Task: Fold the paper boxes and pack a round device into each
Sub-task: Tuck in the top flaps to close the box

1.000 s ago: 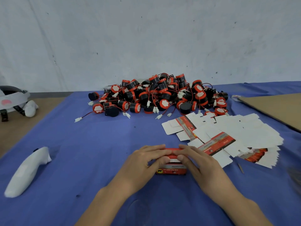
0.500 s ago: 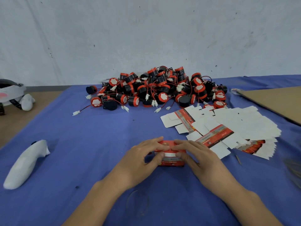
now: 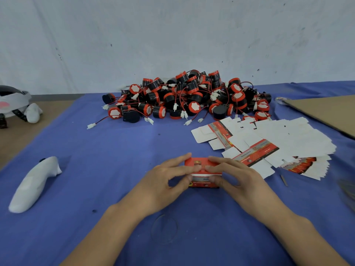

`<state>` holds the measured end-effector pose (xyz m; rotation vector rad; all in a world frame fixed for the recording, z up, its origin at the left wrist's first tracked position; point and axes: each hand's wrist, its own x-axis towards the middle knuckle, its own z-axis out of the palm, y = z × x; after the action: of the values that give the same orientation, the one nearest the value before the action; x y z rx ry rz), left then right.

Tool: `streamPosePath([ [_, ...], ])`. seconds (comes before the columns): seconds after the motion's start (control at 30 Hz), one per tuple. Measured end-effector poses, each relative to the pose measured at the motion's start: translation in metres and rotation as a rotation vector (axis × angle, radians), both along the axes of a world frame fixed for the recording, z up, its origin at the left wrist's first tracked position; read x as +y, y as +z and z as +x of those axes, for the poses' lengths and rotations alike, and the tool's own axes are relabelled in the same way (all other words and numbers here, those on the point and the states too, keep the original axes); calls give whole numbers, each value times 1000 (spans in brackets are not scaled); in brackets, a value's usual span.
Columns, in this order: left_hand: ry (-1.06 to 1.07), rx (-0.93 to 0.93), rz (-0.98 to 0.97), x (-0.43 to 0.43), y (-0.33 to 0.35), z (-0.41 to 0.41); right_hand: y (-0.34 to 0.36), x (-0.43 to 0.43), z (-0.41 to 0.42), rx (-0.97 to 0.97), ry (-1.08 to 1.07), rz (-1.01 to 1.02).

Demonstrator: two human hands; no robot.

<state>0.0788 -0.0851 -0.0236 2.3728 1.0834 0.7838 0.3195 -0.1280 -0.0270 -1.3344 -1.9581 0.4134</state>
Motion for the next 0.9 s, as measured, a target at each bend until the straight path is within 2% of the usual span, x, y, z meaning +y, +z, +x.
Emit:
streamPosePath([
  [0.2,-9,6,-5,2,2,1,4,-2,3,-99,24,18],
  [0.33,-18,39,-26,1,2,1,4,-2,3,-95,39,10],
  [0.43,-14,-16,-46,0,-1,2,0,-1,3,-67,32,12],
  [0.57,15,-167,-74,-2,-3,7,-1,3,0,132,34,-77],
  [0.73,94,-584,-214,-7,17,28,13,11,-17,464,-25,-113],
  [0.8,140,-706,-202,-9,26,43,20,12,-31,633,-31,-71],
  [0.9,213,-846,-221,-12,34,65,25,13,-56,879,-23,-109],
])
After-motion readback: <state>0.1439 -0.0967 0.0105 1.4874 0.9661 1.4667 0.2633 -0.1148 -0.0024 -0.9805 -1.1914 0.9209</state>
